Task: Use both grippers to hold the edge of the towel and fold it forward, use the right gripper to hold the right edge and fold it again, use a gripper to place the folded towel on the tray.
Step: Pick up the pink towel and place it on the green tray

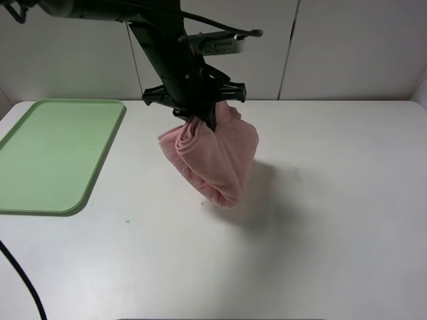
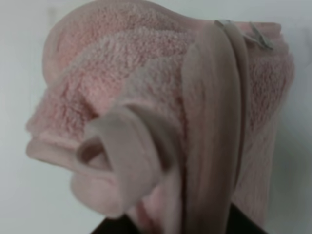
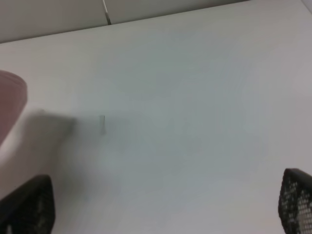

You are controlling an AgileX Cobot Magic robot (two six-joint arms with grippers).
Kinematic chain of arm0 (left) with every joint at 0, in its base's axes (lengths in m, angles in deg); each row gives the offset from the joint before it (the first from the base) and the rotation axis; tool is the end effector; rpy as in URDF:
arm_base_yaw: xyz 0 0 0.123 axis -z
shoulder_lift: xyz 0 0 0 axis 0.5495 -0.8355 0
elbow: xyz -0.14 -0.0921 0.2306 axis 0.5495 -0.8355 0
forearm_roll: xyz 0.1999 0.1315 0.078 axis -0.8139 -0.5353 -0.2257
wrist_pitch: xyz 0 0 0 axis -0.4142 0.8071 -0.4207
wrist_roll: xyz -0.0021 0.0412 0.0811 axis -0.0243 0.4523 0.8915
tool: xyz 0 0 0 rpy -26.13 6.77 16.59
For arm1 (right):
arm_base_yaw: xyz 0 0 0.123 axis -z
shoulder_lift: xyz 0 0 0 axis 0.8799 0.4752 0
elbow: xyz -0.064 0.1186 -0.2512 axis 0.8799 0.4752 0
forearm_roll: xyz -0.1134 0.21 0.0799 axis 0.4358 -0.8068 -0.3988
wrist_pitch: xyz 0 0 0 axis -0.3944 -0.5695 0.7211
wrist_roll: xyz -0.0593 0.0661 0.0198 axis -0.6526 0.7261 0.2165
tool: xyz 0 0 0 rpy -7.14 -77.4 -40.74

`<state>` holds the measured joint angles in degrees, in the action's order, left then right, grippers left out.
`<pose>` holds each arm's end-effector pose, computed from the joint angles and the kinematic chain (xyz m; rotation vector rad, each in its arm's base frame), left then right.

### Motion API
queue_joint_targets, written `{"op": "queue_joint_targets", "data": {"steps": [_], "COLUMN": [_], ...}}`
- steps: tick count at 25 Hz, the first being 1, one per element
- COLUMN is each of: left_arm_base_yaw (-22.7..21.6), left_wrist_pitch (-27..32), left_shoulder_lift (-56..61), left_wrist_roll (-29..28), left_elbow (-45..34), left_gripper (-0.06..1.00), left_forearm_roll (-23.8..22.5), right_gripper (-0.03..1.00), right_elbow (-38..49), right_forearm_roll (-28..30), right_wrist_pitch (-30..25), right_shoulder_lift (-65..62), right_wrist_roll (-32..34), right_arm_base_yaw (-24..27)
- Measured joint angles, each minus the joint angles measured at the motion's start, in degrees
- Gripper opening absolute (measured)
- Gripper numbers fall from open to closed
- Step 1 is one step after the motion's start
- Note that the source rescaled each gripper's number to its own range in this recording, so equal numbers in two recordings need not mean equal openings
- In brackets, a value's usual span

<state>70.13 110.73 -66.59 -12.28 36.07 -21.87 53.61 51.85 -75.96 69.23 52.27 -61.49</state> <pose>0.3431 -0.2619 0.2329 0.3780 2.7051 -0.3723 -0.0040 0.0000 0.2780 0.1122 2.0110 0.0680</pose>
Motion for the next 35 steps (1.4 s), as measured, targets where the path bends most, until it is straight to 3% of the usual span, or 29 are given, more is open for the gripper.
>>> {"op": "queue_joint_targets", "data": {"steps": [20,35], "left_arm_base_yaw": [-19.54,-32.19], "left_wrist_pitch": [7.50,8.09], "left_shoulder_lift": [3.73,3.73], "left_wrist_roll": [7.11,12.88], "left_elbow": [0.00,0.00], "left_gripper": [0.16,0.16], "left_forearm_roll": [-0.99,-1.01], "right_gripper": [1.00,1.00], "right_elbow": [0.00,0.00], "right_forearm_roll": [0.00,0.00], "right_wrist_pitch": [0.00,0.00], "right_shoulder_lift": [-0.05,-0.05], "right_wrist_roll": [0.00,0.00], "right_arm_base_yaw": [0.00,0.00]}}
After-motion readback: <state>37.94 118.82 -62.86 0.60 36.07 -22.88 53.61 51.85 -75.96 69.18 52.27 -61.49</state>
